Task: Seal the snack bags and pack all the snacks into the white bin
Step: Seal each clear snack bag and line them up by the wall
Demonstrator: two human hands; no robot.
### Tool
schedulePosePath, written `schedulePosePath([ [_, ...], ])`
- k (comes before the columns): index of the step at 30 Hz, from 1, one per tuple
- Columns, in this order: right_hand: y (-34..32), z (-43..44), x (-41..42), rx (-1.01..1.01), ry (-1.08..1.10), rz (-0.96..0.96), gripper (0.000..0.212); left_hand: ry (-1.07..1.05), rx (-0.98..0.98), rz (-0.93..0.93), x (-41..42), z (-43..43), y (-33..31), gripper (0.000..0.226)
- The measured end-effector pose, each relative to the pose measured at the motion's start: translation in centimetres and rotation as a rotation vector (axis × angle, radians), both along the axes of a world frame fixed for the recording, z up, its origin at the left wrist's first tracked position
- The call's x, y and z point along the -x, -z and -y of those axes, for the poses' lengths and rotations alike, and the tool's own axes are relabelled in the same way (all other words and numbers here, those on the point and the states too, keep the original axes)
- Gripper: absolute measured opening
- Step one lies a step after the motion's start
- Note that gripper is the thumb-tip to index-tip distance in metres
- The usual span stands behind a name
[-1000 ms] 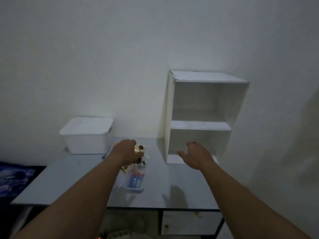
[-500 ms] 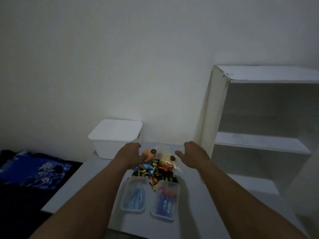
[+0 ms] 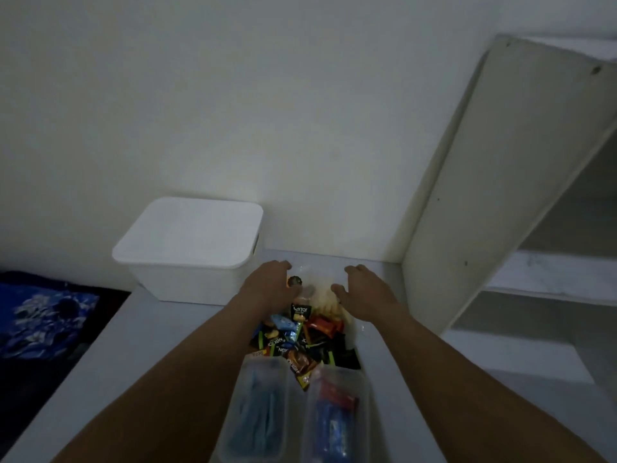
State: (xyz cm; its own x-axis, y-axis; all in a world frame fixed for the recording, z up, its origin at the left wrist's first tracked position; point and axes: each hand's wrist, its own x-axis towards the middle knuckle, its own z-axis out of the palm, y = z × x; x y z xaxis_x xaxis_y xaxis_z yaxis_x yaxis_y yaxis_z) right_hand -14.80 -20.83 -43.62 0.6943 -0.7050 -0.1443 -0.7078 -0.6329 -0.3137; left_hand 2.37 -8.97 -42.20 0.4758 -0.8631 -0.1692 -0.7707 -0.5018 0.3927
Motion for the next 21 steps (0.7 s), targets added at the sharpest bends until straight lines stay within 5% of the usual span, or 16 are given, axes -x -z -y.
schedulePosePath([
  [14,9.7,4.4,-7.3,-0.058,0.102,-0.074,0.052,0.018,0.009,-0.149,-5.9,10.3,11.0,0.059],
  [21,11.8,5.5,-8.6,-0.002,0.143,0.0,0.023,-0.031,-0.067,-0.091,-7.2,11.8,13.6,0.056],
])
